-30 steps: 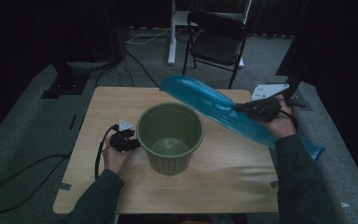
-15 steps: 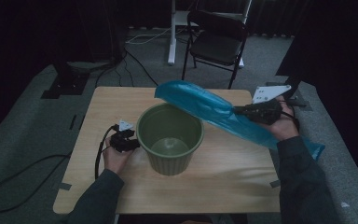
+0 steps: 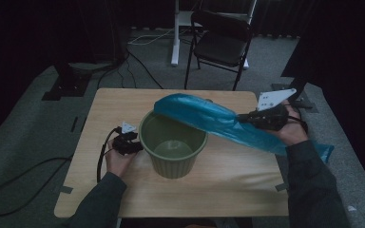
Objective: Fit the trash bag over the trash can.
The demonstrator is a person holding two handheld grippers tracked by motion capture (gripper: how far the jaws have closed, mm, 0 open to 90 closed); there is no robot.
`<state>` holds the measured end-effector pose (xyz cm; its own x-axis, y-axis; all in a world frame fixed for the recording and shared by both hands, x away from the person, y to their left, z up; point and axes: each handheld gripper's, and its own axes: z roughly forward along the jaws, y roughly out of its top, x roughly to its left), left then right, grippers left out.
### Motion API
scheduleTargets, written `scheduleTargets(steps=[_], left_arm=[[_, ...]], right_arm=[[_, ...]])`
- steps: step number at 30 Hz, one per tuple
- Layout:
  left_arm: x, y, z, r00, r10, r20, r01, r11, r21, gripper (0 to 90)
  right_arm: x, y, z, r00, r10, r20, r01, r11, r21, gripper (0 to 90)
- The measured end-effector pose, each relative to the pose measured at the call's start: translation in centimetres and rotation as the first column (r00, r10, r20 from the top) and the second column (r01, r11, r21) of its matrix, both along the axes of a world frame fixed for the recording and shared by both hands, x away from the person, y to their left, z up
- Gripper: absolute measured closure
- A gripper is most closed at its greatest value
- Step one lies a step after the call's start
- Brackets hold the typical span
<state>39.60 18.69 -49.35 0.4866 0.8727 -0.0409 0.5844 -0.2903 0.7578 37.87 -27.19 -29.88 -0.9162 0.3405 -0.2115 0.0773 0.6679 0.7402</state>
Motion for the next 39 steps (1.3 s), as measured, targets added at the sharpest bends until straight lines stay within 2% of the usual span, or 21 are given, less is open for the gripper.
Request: scheduleTargets(steps=[6, 22, 32, 36, 39], left_arm=[[0.0, 0.1, 0.1, 1.0000, 0.000, -0.001, 0.000, 1.0000, -0.002, 46.9], [0.0, 0.1, 0.1, 1.0000, 0.001, 0.005, -0.001, 1.0000, -0.004, 46.8], [0.0, 0.1, 0.1, 1.0000, 0.001, 0.006, -0.001, 1.0000, -0.003, 46.8], [0.0, 0.1, 0.0, 1.0000, 0.001, 0.004, -0.001, 1.0000, -0.003, 46.8], [0.0, 0.0, 0.0, 1.0000, 0.001, 0.004, -0.001, 1.0000, -0.001, 46.7]], right_arm=[[0.6, 1.4, -1.4, 0.9984, 0.028, -0.049, -0.030, 0.998, -0.053, 89.7], [1.4, 3.9, -3.2, 0.9929, 0.065, -0.100, -0.075, 0.992, -0.103, 89.4], [1.4, 4.2, -2.6, 0.9905, 0.075, -0.115, -0.085, 0.993, -0.085, 89.3], [1.5, 4.5, -3.0, 0.9891, 0.069, -0.130, -0.085, 0.989, -0.121, 89.2], [1.7, 4.5, -3.2, 0.9879, 0.069, -0.138, -0.086, 0.989, -0.121, 89.0]])
